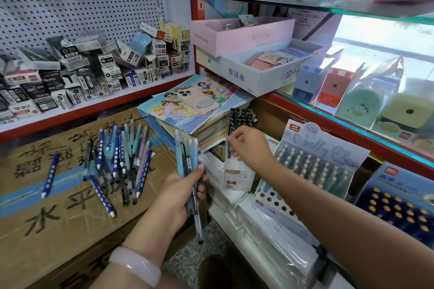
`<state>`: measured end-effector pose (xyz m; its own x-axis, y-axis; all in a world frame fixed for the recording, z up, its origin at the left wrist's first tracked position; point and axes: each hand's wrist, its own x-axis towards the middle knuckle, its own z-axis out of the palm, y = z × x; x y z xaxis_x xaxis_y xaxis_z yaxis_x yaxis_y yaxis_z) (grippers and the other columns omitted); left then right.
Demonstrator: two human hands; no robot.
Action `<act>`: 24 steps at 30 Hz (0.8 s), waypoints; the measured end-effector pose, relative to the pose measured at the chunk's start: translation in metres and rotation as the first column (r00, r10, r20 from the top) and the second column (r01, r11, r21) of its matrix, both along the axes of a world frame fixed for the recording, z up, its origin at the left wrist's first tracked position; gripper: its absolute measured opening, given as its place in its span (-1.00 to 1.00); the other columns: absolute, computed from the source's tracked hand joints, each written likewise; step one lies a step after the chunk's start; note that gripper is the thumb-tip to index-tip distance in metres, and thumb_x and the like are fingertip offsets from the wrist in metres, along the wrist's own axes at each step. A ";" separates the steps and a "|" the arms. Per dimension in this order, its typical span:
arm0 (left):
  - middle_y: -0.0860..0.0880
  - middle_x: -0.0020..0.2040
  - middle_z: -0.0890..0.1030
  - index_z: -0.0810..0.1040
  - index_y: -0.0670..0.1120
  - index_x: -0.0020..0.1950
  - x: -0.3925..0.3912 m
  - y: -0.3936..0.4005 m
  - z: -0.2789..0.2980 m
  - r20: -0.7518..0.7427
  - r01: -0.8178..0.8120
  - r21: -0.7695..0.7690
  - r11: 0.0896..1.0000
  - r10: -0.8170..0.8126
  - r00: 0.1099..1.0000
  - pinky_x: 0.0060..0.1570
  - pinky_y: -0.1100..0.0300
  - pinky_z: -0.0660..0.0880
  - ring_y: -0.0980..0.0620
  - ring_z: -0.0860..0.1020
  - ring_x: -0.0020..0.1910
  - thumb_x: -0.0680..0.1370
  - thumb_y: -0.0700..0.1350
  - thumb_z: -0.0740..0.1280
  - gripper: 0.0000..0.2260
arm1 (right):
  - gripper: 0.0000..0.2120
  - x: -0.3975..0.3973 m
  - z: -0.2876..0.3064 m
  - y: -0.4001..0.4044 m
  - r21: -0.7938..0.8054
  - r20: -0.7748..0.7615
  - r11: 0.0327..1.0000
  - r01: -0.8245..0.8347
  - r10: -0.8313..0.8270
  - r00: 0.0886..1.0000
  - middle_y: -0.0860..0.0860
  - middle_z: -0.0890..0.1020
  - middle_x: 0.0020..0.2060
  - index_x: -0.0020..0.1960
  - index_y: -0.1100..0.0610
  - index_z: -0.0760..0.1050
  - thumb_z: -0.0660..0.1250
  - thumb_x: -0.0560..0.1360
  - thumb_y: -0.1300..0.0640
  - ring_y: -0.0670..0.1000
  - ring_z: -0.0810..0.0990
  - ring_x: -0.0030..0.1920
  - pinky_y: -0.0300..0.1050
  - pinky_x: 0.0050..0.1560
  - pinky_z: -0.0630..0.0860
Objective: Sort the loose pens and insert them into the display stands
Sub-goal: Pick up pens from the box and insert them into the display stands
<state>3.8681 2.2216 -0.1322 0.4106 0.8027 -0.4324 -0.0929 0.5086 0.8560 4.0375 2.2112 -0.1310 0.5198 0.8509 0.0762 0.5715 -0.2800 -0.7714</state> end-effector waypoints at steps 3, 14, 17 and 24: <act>-0.07 -0.38 0.45 0.46 -0.16 -0.12 0.001 -0.003 -0.002 -0.042 0.018 0.055 0.998 -0.016 0.999 -0.62 0.33 0.34 0.11 0.36 -0.56 0.53 -0.19 0.31 -0.93 | -0.85 -0.029 0.016 -0.008 -0.084 -0.223 0.974 -0.211 0.187 0.957 0.03 0.58 -0.35 -0.18 0.10 0.49 0.27 0.54 0.09 -0.08 0.50 -0.42 -0.27 -0.44 0.49; -0.03 -0.42 0.46 0.51 -0.07 -0.07 -0.003 -0.012 -0.003 -0.155 0.124 0.299 0.946 -0.080 0.985 -0.53 0.29 0.35 0.18 0.37 -0.58 0.54 -0.18 0.31 -0.98 | -0.87 -0.058 0.030 -0.015 -0.173 -0.436 0.925 -0.339 0.237 0.868 0.06 0.52 -0.31 -0.14 0.20 0.47 0.29 0.54 0.15 -0.03 0.52 -0.38 -0.22 -0.30 0.53; -0.03 -0.42 0.44 0.50 -0.09 -0.05 -0.004 -0.011 -0.004 -0.135 0.111 0.289 0.951 -0.074 0.988 -0.53 0.29 0.34 0.14 0.36 -0.54 0.53 -0.17 0.32 -0.97 | -0.82 -0.054 0.031 -0.018 -0.116 -0.534 0.940 -0.322 0.214 0.818 0.09 0.57 -0.22 -0.23 0.23 0.48 0.31 0.53 0.21 -0.04 0.56 -0.32 -0.25 -0.22 0.60; -0.06 -0.41 0.48 0.46 -0.13 -0.06 -0.003 -0.009 0.001 -0.127 0.039 0.198 0.979 -0.014 0.992 -0.58 0.29 0.38 0.07 0.43 -0.56 0.59 -0.12 0.24 -0.91 | -0.88 -0.029 0.034 -0.018 0.038 -0.630 0.995 -0.093 0.096 0.771 0.10 0.56 -0.33 -0.18 0.23 0.49 0.33 0.52 0.22 -0.08 0.53 -0.39 -0.35 -0.29 0.57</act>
<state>3.8654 2.2125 -0.1312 0.3864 0.8674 -0.3136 0.0320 0.3272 0.9444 4.0082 2.1935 -0.0969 0.3693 0.8988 -0.2360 -0.0199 -0.2462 -0.9690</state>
